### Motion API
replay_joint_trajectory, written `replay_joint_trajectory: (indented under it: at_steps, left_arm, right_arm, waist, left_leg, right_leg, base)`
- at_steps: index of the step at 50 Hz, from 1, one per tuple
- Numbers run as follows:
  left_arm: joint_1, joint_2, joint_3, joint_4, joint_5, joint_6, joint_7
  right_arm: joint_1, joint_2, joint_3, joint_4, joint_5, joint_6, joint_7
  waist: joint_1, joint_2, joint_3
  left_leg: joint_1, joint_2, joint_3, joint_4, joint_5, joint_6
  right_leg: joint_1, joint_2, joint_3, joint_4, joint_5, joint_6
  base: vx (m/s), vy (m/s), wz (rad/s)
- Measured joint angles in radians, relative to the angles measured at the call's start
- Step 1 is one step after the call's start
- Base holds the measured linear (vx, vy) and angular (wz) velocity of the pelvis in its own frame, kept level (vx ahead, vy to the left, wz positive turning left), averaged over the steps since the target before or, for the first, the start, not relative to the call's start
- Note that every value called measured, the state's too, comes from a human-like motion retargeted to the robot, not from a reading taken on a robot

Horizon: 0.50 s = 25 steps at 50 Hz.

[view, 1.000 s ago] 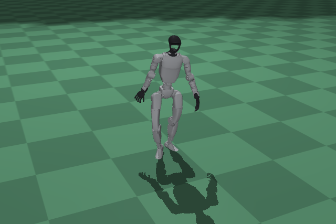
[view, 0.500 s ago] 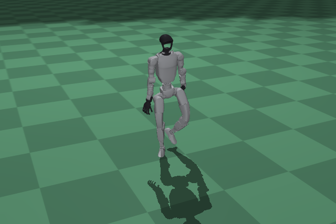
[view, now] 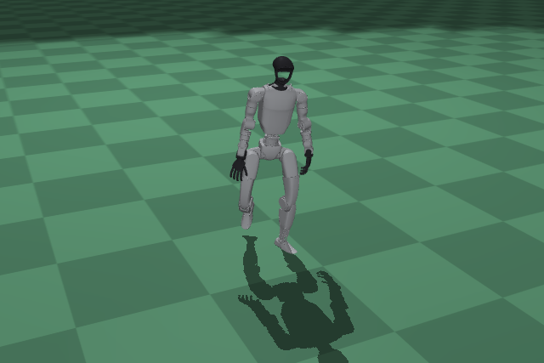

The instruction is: Walk run

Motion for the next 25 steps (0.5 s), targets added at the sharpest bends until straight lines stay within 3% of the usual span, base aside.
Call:
replay_joint_trajectory:
  at_steps: [2, 4, 8, 10, 12, 15, 17, 18, 20, 23, 25]
  left_arm:
    - [-0.046, 0.022, -0.035, -0.026, -0.030, -0.026, 0.045]
    - [-0.092, 0.041, -0.059, -0.056, -0.043, -0.056, 0.075]
    - [-0.180, 0.064, -0.089, -0.130, -0.059, -0.110, 0.055]
    - [-0.214, 0.074, -0.101, -0.182, -0.079, -0.138, 0.027]
    - [-0.224, 0.073, -0.116, -0.226, -0.113, -0.171, 0.028]
    - [-0.206, 0.064, -0.132, -0.262, -0.154, -0.223, 0.063]
    - [-0.157, 0.050, -0.116, -0.260, -0.149, -0.236, 0.097]
    - [-0.125, 0.043, -0.101, -0.249, -0.139, -0.230, 0.107]
    - [-0.062, 0.018, -0.042, -0.214, -0.080, -0.201, 0.109]
    - [0.026, -0.033, -0.006, -0.105, 0.014, -0.128, 0.091]
    - [0.058, -0.038, -0.021, -0.016, 0.065, -0.077, 0.057]
  right_arm:
    - [0.029, -0.013, -0.006, 0.029, -0.028, 0.000, 0.005]
    - [0.061, -0.020, -0.021, 0.048, -0.041, 0.008, 0.016]
    - [0.127, -0.022, -0.067, 0.061, -0.011, 0.024, 0.046]
    - [0.145, -0.011, -0.094, 0.063, 0.037, 0.031, 0.077]
    - [0.156, 0.006, -0.132, 0.068, 0.078, 0.032, 0.094]
    - [0.159, 0.017, -0.162, 0.077, 0.152, 0.031, 0.117]
    - [0.139, 0.009, -0.159, 0.092, 0.172, 0.044, 0.133]
    - [0.130, 0.005, -0.151, 0.100, 0.164, 0.052, 0.135]
    - [0.094, -0.004, -0.134, 0.123, 0.142, 0.063, 0.134]
    - [0.069, -0.013, -0.123, 0.118, 0.133, 0.070, 0.121]
    - [0.053, -0.029, -0.104, 0.099, 0.156, 0.061, 0.119]
  waist:
    - [-0.066, -0.003, 0.012]
    - [-0.126, 0.002, 0.016]
    - [-0.209, 0.000, 0.026]
    - [-0.232, -0.011, 0.039]
    - [-0.249, -0.017, 0.039]
    - [-0.248, -0.011, 0.026]
    - [-0.236, -0.013, 0.009]
    - [-0.233, -0.020, 0.000]
    - [-0.256, -0.032, 0.005]
    - [-0.250, -0.073, 0.001]
    - [-0.220, -0.112, 0.003]
  left_leg:
    - [0.080, -0.049, -0.011, -0.077, 0.004, -0.005]
    - [0.140, -0.084, -0.033, -0.128, -0.005, -0.007]
    - [0.256, -0.143, -0.076, -0.189, -0.051, -0.021]
    - [0.320, -0.168, -0.092, -0.211, -0.081, -0.034]
    - [0.378, -0.189, -0.107, -0.219, -0.116, -0.049]
    - [0.440, -0.194, -0.116, -0.204, -0.142, -0.093]
    - [0.476, -0.212, -0.112, -0.177, -0.091, -0.133]
    - [0.493, -0.228, -0.111, -0.155, -0.040, -0.152]
    - [0.514, -0.260, -0.120, -0.079, 0.142, -0.178]
    - [0.454, -0.227, 0.010, 0.218, 0.444, -0.135]
    - [0.382, -0.183, 0.095, 0.451, 0.476, -0.077]
  right_leg:
    - [-0.131, 0.001, 0.014, 0.053, -0.043, 0.015]
    - [-0.222, -0.024, -0.040, 0.003, -0.097, -0.009]
    - [-0.343, -0.090, -0.150, -0.309, -0.219, -0.086]
    - [-0.376, -0.073, -0.157, -0.548, -0.268, -0.121]
    - [-0.418, -0.025, -0.069, -0.741, -0.249, -0.122]
    - [-0.466, -0.006, -0.008, -0.795, -0.252, -0.101]
    - [-0.460, -0.007, -0.028, -0.707, -0.212, -0.175]
    - [-0.431, -0.027, -0.120, -0.688, -0.172, -0.185]
    - [-0.441, -0.039, 0.047, -0.587, -0.152, -0.174]
    - [-0.309, -0.115, 0.065, -0.579, -0.233, -0.163]
    - [-0.217, -0.158, 0.044, -0.603, -0.271, -0.152]
  base:
    - [0.90, 0.14, 0.85]
    - [0.83, 0.12, 1.00]
    - [0.84, 0.05, 0.84]
    - [0.87, -0.04, 0.65]
    - [0.97, -0.08, 0.59]
    - [1.13, -0.11, 0.20]
    - [1.28, -0.12, -0.31]
    - [1.27, -0.12, -0.33]
    - [1.22, -0.07, 0.15]
    - [1.19, 0.00, 0.36]
    - [0.93, -0.04, 0.33]
